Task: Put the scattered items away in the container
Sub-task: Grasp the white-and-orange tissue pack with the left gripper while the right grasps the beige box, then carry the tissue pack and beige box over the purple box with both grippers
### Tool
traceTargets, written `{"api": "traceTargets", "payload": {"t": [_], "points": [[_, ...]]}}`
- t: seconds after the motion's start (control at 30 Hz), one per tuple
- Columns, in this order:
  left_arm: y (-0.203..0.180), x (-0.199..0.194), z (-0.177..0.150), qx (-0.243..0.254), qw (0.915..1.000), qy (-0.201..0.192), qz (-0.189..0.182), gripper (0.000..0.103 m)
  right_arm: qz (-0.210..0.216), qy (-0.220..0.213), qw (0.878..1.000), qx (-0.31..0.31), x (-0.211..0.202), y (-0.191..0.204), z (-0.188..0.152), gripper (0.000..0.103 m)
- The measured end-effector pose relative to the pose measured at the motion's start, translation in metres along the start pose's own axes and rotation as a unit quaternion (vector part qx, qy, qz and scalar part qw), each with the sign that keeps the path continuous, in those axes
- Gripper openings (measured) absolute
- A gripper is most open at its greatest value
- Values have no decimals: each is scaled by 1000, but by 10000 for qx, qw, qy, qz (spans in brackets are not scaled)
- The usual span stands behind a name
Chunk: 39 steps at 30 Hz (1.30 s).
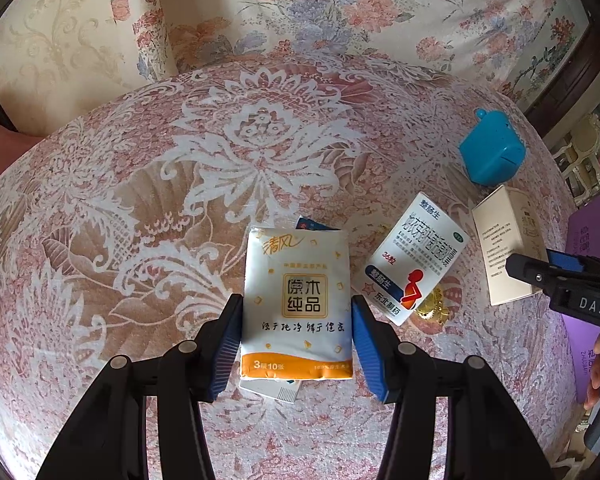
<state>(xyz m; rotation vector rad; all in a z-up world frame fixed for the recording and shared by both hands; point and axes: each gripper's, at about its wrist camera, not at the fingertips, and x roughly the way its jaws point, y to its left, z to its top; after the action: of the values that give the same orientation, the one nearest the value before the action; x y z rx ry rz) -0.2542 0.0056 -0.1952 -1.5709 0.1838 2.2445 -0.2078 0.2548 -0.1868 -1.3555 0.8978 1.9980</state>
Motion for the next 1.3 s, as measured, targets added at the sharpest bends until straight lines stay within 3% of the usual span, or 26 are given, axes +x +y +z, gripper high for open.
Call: {"api": "traceTargets", "payload": {"t": [0.47, 0.6, 1.3], "points": [[7, 5, 8, -111, 9999, 37, -69, 53, -240, 67, 9989, -397, 9, 18, 5, 71], [8, 4, 8, -117, 9999, 42, -98, 53, -390, 71, 9980, -484, 11, 17, 2, 58], [5, -18, -12, -244, 9995, -179, -130, 52, -141, -149, 9988, -447, -12, 9, -27, 56]]}}
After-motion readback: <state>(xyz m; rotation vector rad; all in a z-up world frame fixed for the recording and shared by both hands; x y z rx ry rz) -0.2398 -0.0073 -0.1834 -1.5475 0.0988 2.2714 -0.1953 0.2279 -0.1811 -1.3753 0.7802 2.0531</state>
